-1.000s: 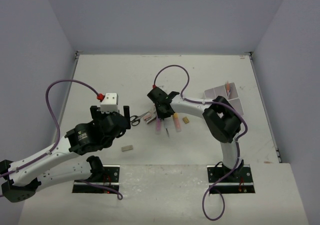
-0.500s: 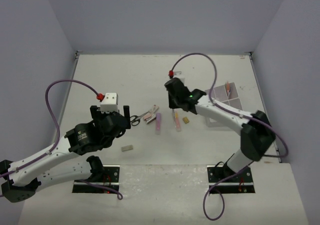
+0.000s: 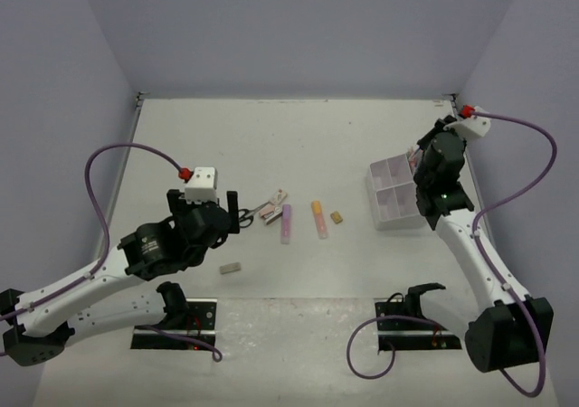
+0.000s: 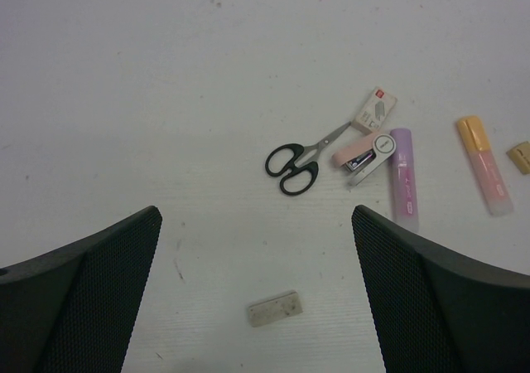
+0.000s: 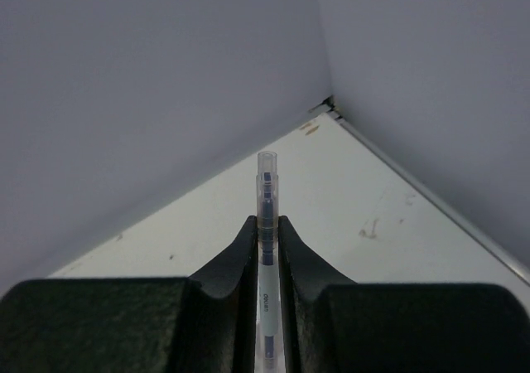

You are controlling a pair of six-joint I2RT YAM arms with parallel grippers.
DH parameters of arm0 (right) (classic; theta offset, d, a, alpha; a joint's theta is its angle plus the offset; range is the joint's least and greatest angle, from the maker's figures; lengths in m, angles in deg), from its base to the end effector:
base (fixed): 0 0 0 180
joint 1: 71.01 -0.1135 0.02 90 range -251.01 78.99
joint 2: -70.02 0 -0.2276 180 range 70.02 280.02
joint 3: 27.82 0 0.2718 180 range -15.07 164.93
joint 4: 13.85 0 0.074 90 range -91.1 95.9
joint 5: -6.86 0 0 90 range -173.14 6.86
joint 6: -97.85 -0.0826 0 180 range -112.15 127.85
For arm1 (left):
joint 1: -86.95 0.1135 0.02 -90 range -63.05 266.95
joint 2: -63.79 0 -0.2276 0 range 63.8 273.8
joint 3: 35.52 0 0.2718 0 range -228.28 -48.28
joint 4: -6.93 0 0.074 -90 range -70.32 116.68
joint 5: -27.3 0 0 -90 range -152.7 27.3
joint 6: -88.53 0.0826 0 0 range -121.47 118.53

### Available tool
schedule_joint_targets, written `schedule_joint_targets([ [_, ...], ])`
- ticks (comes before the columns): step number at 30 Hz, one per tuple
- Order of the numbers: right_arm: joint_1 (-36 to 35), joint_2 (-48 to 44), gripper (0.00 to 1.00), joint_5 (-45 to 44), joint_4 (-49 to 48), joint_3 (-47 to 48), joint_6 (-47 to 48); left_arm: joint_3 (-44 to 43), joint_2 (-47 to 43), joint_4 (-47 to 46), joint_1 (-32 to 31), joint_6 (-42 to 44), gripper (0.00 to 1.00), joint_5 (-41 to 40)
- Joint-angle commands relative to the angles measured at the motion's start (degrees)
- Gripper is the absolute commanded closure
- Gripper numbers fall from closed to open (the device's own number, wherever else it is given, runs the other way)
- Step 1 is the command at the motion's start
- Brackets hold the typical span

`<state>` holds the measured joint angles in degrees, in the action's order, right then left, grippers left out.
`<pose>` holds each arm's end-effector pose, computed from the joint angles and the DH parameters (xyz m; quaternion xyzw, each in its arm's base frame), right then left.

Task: Sort the stationery into containers
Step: Place the pen in the storage box.

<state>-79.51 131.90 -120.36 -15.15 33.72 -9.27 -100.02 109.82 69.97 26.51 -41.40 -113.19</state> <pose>0.3281 -0.0015 0.3150 0.2768 0.6455 -0.0684 0.7085 0.1590 -0.1512 0.2746 -0.0135 0.8503 -0.0164 0.5258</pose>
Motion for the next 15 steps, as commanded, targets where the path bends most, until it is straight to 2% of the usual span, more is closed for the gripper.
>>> schedule_joint_targets([
  [1,2.7,4.7,1.00,-4.8,-12.9,-0.9,3.4,0.2,0.4,-2.8,-0.1,2.0,0.00,0.6],
  [4,3.4,9.6,1.00,-7.8,-13.7,-0.6,4.2,0.3,0.1,-3.0,-0.2,2.3,0.00,0.9],
  [9,4.1,10.8,1.00,-5.1,-13.8,-3.0,1.3,0.6,-0.7,-4.0,-0.2,3.2,0.00,1.7],
  [15,4.1,13.4,1.00,-7.1,-11.7,-4.3,-1.1,0.6,-0.8,-4.0,-0.2,3.4,0.00,1.9],
])
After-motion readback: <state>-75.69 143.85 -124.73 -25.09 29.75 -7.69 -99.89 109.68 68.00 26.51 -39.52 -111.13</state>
